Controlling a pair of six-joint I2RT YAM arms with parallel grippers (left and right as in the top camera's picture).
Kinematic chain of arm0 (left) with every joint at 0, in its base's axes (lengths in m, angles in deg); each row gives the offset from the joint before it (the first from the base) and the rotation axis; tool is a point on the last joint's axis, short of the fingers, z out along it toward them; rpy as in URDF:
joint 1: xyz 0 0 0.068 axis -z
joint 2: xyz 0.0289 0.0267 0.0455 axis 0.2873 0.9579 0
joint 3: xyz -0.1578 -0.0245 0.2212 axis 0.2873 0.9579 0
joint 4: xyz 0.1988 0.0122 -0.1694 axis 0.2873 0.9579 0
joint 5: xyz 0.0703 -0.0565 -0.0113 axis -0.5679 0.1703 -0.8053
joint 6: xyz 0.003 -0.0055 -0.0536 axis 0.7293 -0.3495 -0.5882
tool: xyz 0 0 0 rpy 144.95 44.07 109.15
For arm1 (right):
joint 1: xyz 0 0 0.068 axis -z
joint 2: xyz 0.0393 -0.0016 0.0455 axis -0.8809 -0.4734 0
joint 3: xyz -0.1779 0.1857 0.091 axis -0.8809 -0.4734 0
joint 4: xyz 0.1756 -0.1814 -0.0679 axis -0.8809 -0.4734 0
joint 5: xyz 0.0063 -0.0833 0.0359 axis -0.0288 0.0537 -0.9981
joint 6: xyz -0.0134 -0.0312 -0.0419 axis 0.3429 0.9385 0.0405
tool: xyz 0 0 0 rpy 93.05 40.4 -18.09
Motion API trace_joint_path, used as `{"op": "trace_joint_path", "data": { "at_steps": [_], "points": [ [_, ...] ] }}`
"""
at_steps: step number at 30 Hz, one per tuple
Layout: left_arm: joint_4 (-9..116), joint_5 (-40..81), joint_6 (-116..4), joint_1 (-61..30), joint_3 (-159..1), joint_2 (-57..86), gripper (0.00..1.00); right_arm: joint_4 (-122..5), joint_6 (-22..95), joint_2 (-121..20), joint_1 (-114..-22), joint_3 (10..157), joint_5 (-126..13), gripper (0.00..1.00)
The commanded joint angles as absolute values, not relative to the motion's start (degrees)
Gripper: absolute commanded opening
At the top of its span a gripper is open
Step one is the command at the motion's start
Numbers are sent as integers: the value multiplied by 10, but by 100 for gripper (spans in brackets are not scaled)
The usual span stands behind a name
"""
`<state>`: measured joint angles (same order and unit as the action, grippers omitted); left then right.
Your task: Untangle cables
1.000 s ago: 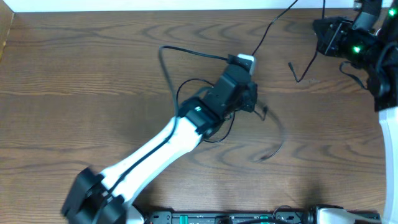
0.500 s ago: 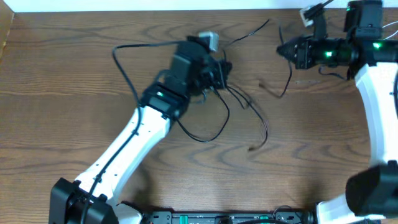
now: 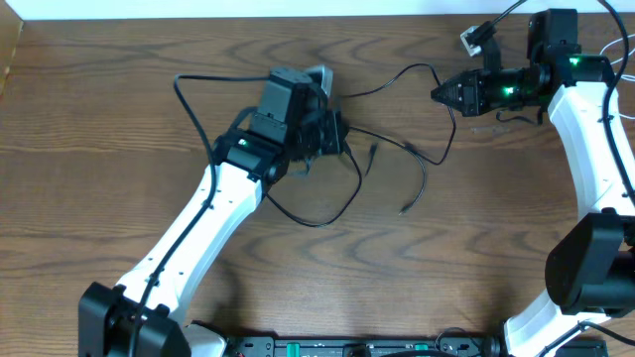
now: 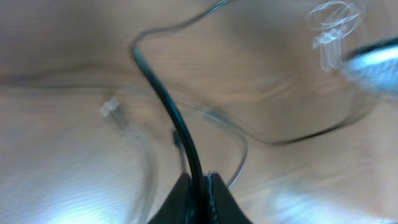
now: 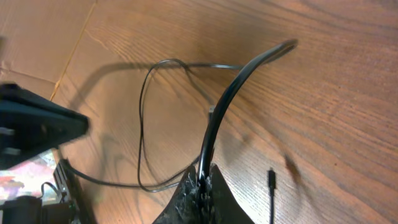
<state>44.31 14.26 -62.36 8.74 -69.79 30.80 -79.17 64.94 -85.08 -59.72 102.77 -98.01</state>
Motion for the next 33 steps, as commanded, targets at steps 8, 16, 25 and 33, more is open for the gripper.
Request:
{"op": "trace_joint_path", "data": {
  "at_steps": [8,16,25,33],
  "points": [
    [633,35,-517,92,-706,336,7,-793,661,-847,-596,1029,-996,1],
    [531,247,-539,77,-706,336,7,-795,667,-847,-617,1029,-999,1],
    [293,297,-815,53,-706,336,8,-795,762,-847,-672,1029,-1118,1],
    [233,299,-922,51,-706,336,7,-792,837,-847,-704,1029,-1222,8]
  ]
}}
